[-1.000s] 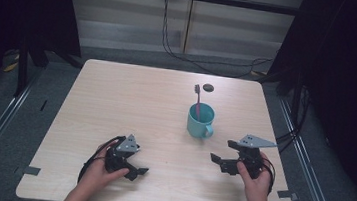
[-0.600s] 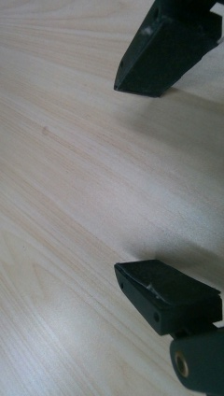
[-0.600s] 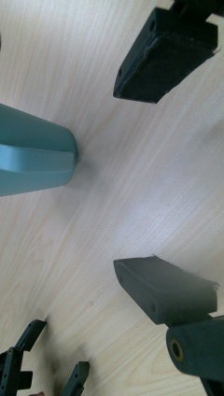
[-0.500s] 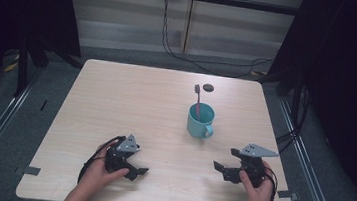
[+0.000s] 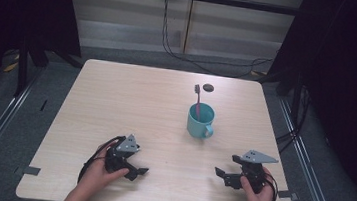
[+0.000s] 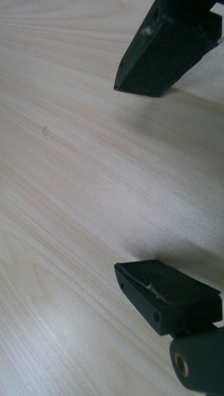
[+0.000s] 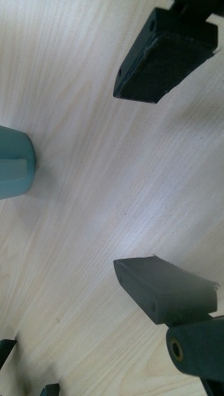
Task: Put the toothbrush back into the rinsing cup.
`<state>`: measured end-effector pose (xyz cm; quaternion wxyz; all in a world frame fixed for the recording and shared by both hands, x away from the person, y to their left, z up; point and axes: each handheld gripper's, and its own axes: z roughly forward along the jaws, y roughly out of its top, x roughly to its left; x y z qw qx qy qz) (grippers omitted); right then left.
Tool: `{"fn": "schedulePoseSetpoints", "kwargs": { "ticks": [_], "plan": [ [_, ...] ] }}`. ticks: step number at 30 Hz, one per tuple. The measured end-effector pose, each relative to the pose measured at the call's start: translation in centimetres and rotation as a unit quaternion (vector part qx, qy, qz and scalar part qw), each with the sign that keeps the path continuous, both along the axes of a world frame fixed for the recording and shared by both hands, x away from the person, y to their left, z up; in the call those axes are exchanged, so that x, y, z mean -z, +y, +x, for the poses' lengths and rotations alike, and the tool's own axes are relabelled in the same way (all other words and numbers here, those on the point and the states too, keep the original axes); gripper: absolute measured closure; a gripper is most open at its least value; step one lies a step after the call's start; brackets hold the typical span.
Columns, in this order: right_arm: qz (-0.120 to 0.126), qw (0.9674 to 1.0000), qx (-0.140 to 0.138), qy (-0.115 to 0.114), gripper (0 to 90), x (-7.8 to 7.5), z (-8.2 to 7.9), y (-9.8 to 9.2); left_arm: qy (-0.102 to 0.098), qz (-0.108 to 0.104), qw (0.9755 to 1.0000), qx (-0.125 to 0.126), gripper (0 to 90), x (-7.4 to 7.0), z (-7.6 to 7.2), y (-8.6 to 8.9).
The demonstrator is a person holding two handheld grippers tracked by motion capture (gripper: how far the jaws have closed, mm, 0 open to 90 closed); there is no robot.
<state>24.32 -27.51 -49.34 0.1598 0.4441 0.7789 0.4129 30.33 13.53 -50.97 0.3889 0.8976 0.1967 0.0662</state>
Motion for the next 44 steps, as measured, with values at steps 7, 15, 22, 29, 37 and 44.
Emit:
{"fn": "schedulePoseSetpoints", "kwargs": {
  "ticks": [7,15,22,29,37,44],
  "plan": [
    [-0.012,0.9999,0.002,0.010,14.3,0.9,-0.2,-0.2,-0.001,0.001,1.0000,0.001,10.9,0.0,0.0,0.0],
    [-0.032,0.9994,-0.001,0.015,14.3,1.4,-0.3,0.0,-0.001,0.002,1.0000,0.002,10.9,0.0,0.0,0.0],
    [-0.044,0.9988,-0.002,0.020,14.3,1.6,-0.3,0.1,-0.001,0.002,1.0000,0.001,11.0,0.0,0.0,0.0],
    [-0.058,0.9981,-0.001,0.021,14.2,1.7,-0.4,0.2,0.000,-0.001,1.0000,0.000,10.9,0.0,0.0,0.0],
    [-0.068,0.9975,-0.006,0.019,12.8,1.7,-0.4,0.3,-0.001,0.000,1.0000,0.001,11.0,0.0,0.0,0.0],
    [-0.068,0.9975,-0.006,0.019,12.6,1.7,-0.4,0.3,-0.001,0.000,1.0000,0.002,10.9,0.0,0.0,0.0]
  ]
}}
